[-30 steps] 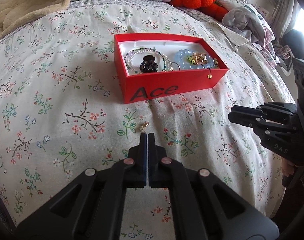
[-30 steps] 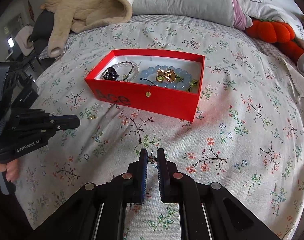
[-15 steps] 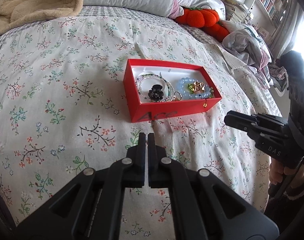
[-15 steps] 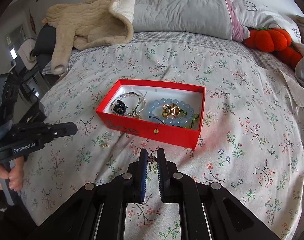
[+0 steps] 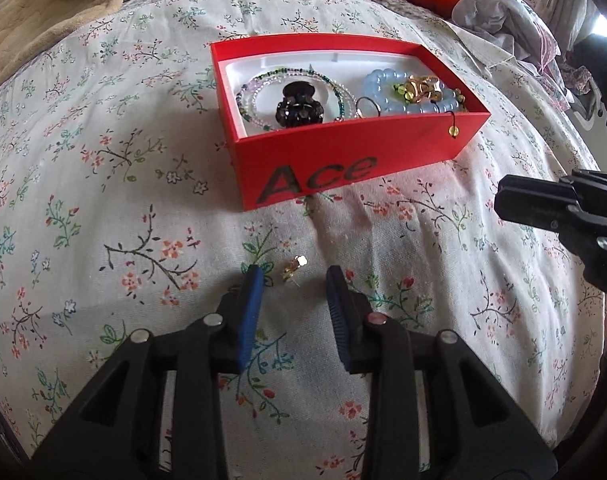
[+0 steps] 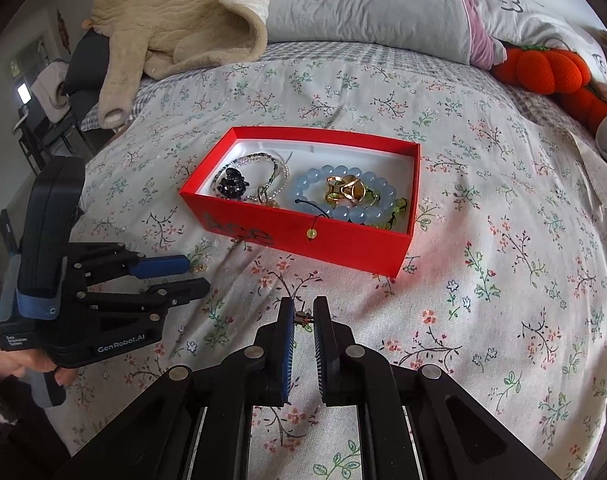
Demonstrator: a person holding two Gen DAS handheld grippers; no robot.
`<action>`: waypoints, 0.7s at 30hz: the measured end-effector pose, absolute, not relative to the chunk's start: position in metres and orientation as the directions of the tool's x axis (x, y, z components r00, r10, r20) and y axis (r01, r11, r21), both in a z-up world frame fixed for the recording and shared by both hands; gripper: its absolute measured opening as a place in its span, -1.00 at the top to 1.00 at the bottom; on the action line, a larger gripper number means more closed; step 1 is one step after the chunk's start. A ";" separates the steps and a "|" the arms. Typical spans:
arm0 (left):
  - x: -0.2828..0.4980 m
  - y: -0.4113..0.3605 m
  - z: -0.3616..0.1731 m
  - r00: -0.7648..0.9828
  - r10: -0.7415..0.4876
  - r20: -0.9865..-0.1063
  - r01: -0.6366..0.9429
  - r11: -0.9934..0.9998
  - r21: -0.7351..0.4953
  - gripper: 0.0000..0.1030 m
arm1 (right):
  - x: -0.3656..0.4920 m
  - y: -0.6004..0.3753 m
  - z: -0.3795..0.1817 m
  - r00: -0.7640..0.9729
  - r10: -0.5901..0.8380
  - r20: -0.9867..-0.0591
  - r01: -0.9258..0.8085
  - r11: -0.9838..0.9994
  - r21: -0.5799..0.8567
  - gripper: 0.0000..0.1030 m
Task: Organize jewelry
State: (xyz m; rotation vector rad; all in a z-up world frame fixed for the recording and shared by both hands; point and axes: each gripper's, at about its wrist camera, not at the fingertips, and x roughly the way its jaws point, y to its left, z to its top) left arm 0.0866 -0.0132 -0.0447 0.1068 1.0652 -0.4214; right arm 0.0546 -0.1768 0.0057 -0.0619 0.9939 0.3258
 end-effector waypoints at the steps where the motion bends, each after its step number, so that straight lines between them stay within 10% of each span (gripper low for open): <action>1: 0.087 -0.014 -0.045 0.413 -0.278 -0.867 0.386 0.916 -0.110 0.49 | 0.055 -0.177 0.005 0.500 0.240 -0.832 -0.297 0.950 0.096 0.82; 3: 0.089 -0.015 -0.045 0.410 -0.274 -0.870 0.385 0.917 -0.108 0.79 | 0.054 -0.179 0.004 0.498 0.239 -0.834 -0.296 0.950 0.096 0.82; 21: 0.093 0.000 0.025 0.512 -0.381 -0.770 0.318 0.917 -0.241 0.82 | 0.065 -0.190 0.039 0.573 0.250 -0.780 -0.240 0.962 0.132 0.82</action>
